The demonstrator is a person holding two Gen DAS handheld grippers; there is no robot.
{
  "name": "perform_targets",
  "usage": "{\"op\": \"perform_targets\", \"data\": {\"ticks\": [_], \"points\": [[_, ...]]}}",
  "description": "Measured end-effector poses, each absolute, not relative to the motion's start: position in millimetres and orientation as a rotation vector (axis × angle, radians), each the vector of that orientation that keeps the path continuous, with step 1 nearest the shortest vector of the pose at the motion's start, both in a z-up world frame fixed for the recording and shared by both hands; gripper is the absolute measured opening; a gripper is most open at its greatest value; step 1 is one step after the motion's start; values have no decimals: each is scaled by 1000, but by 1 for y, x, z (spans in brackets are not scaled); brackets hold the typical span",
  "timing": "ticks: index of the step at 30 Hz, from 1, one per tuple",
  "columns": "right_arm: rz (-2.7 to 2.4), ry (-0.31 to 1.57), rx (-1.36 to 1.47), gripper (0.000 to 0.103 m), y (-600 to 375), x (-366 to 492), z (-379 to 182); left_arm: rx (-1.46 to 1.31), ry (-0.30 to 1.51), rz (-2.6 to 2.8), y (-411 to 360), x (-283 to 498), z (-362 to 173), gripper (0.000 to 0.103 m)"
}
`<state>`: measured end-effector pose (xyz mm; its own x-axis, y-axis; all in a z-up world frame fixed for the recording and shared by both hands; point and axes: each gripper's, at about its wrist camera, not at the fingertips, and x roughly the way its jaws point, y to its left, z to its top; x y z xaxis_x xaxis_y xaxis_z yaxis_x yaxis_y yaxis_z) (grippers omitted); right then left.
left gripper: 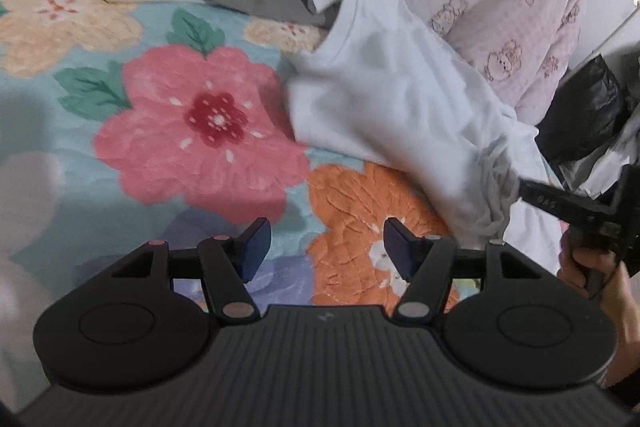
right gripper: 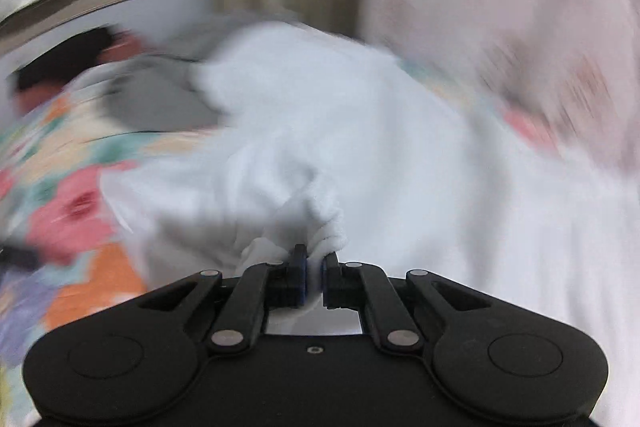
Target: Fold clothes
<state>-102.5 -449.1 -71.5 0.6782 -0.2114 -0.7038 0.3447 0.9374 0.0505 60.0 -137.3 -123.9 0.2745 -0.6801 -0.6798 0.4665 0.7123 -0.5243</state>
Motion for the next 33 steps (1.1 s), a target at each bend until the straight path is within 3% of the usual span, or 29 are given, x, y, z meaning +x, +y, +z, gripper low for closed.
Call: {"op": "perform_targets", "data": {"ticks": [7,9,13,16,17,19,20,21,25,27,30,33], "points": [[-336,817,257,7,-474,-100,-91,-218,927,-773,-172,77,-130,62],[-339,818,242,8,-471,-99,-93,-218,898,-745,-174,85,-129,71],[-330,801,295,8,-474,-103,-91,-296,882,-735,-174,103,-134,73],[-324,798,311,8,-472,-101,-92,-427,922,-791,-180,118,-142,80],[-322,794,311,8,-472,-101,-93,-438,926,-798,-185,119,-144,76],[-318,783,313,9,-472,-103,-94,-393,924,-820,-194,117,-144,52],[-315,775,325,10,-473,-105,-94,-342,934,-815,-198,114,-142,16],[-312,765,342,11,-475,-107,-93,-305,942,-811,-200,110,-140,5],[-255,643,431,16,-488,-122,-78,-413,929,-802,-174,94,-117,4],[-242,550,520,38,-500,-134,-65,-414,880,-790,-158,82,-93,4],[-217,451,639,42,-515,-152,-54,-392,780,-785,-135,61,-55,3],[-206,482,712,42,-519,-155,-57,-382,687,-830,-113,33,-20,1]]}}
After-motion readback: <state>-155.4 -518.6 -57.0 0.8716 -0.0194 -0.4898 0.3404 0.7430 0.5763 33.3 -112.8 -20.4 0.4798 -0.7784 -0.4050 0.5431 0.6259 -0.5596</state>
